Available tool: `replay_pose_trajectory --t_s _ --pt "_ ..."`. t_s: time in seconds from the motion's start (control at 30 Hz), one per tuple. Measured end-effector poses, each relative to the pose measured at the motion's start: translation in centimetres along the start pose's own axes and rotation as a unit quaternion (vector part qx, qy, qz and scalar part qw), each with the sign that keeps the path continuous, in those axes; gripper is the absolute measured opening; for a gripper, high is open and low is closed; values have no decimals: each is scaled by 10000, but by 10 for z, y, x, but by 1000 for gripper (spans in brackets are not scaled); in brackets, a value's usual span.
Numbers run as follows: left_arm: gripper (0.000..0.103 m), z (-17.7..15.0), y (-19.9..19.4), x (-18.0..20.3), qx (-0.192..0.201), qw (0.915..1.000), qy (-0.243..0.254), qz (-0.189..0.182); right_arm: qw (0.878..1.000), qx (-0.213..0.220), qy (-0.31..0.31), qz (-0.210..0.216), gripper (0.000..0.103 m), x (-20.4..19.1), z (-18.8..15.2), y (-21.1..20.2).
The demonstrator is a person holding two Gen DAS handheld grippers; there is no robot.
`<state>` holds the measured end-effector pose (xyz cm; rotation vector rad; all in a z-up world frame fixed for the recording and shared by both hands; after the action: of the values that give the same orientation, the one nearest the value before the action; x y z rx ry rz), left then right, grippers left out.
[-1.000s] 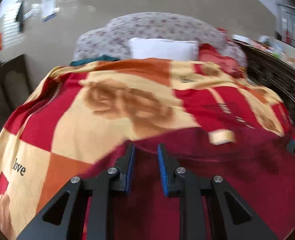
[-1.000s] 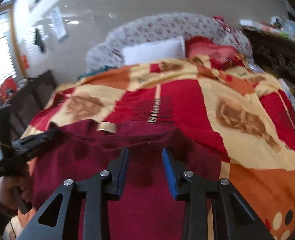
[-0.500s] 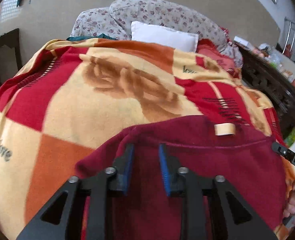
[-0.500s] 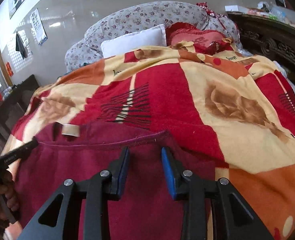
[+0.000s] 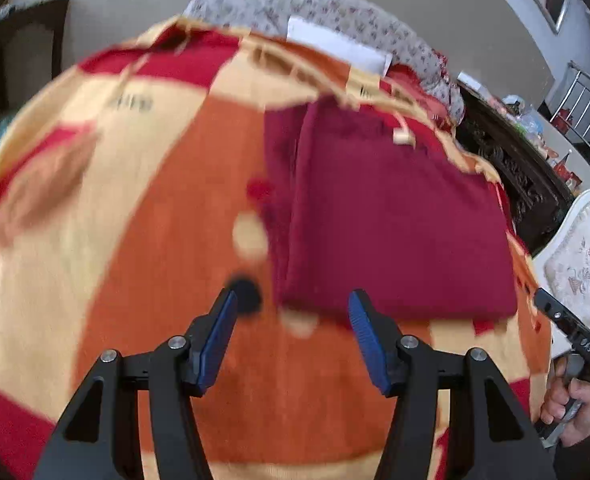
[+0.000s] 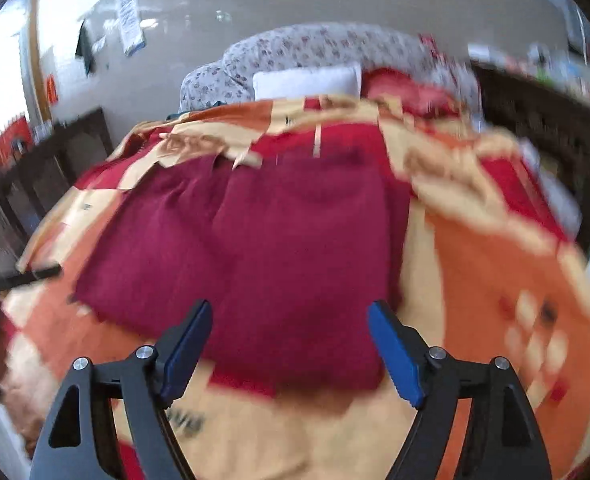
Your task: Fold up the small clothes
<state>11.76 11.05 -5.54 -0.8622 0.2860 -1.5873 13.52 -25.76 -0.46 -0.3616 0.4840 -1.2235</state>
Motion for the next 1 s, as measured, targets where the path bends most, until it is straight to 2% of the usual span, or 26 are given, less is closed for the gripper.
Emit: replay_pose_trajectory --t_s 0.1,0.17,0.27,0.33,0.4,0.5,0.53,0.63,0.73,0.83,0.9,0.93,1.0 --pt "57 -23 15 2 -369 9978 -341 -427 9997 -73 215 132 84 6 -26 -14" --pt "63 -21 18 6 -259 9973 -426 -541 9996 -107 120 248 84 2 -38 -21" --pt "64 -11 31 7 -338 9900 -902 -1035 9996 -162 -46 220 84 -2 -55 -21" --pt "64 -2 43 3 -338 9836 -1211 -1294 9996 -179 47 190 84 2 -60 -18" --pt "64 4 55 -9 -388 9710 -1768 -1563 9993 -171 285 181 84 10 -62 -16" --pt "64 7 59 -23 -277 9553 -2341 -1785 9982 -127 551 205 84 20 -62 -17" --pt "64 7 58 -25 -232 9529 -2425 -1807 9978 -100 625 214 84 23 -62 -18" --pt "64 6 57 -24 -167 9548 -2392 -1759 9961 -67 835 264 84 29 -62 -22" --pt "64 9 59 -19 -128 9619 -2189 -1634 9897 -127 1403 262 84 45 -60 -21" --pt "64 15 65 -15 -92 9668 -2031 -1546 9681 -141 2393 724 84 67 -60 -18" --pt "63 16 67 -13 -99 9689 -1963 -1503 9456 -272 3030 1150 84 79 -61 -7" --pt "64 17 67 -13 -101 9698 -1927 -1494 9371 -364 3231 1272 84 83 -62 0" --pt "60 17 65 -11 -115 9722 -1836 -1447 9284 -473 3465 1253 84 92 -63 14"
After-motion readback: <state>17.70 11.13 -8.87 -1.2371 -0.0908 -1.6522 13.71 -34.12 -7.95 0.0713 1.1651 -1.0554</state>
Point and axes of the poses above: each gripper's, at about its wrist camera, not at the fingertips, and y roughly the way its jaws point, x to its right, z to its top, the point moved 3 cm from there along y, roughly the way its jaws point, and after that the axes turned 10 degrees about x, right-handed, at the moved point
